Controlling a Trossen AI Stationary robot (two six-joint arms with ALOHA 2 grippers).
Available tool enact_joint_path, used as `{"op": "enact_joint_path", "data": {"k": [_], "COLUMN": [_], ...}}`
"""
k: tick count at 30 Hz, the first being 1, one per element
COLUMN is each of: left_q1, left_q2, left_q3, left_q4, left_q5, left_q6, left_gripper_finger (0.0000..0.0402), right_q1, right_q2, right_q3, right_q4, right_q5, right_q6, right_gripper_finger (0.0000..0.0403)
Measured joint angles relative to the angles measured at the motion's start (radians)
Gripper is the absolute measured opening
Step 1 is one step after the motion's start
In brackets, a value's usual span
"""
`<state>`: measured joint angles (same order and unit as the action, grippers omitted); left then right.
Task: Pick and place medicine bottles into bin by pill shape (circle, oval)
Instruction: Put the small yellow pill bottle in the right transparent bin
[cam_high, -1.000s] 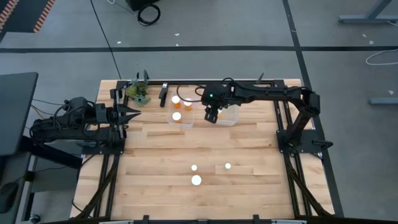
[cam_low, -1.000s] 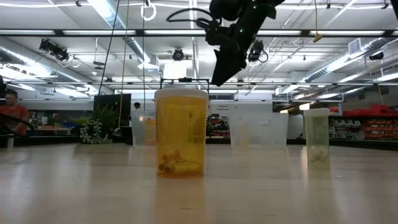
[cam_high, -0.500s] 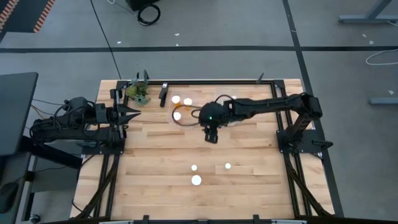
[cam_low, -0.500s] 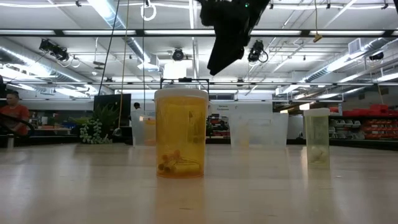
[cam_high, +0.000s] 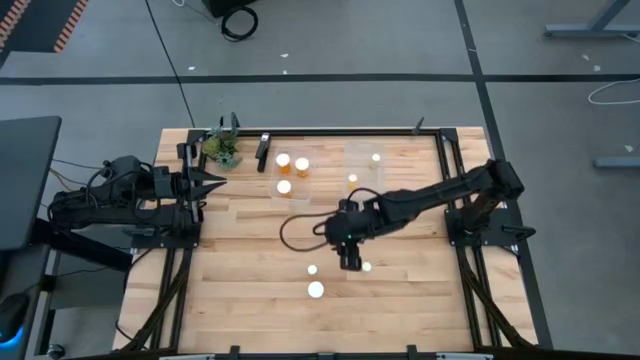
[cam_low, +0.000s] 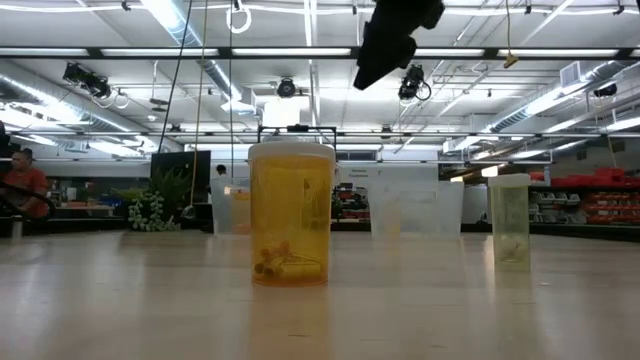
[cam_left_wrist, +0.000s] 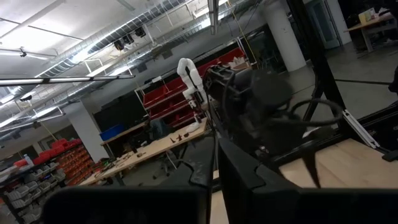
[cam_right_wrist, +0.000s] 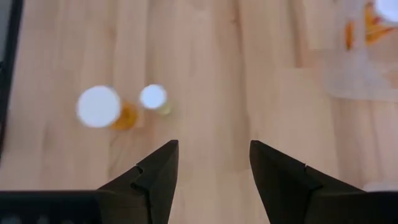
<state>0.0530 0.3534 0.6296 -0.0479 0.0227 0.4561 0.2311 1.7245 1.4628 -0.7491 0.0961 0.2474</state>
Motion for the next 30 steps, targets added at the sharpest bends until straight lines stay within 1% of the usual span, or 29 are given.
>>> {"op": "enact_joint_path", "data": {"k": [5,11,17,26,30], "left_q1": [0.000,0.000,0.000,0.000,0.000], "left_q2": [0.000,0.000,0.000,0.000,0.000], "left_q3": [0.000,0.000,0.000,0.000,0.000], "left_q4": [0.000,0.000,0.000,0.000,0.000], "left_q5": [0.000,0.000,0.000,0.000,0.000], "left_q6": [0.000,0.000,0.000,0.000,0.000], "left_gripper_finger": [0.0024,0.0022,0.0029,0.0021,0.0027], "right_q1": [0.064,0.115,0.144,0.166,0.167], "right_q2": [0.000,0.000,0.000,0.000,0.000], "right_q3": [-0.026,-0.089,-0.137,-0.205,-0.245], "right_q4": [-0.002,-0.004,0.000,0.000,0.001], "right_q5": [0.010,0.064,0.074,0.131,0.131], "right_q6": [0.020,0.088,0.160,0.221,0.242], "right_gripper_finger": [0.0205,0.0205,0.0205,0.0205,0.0214]}}
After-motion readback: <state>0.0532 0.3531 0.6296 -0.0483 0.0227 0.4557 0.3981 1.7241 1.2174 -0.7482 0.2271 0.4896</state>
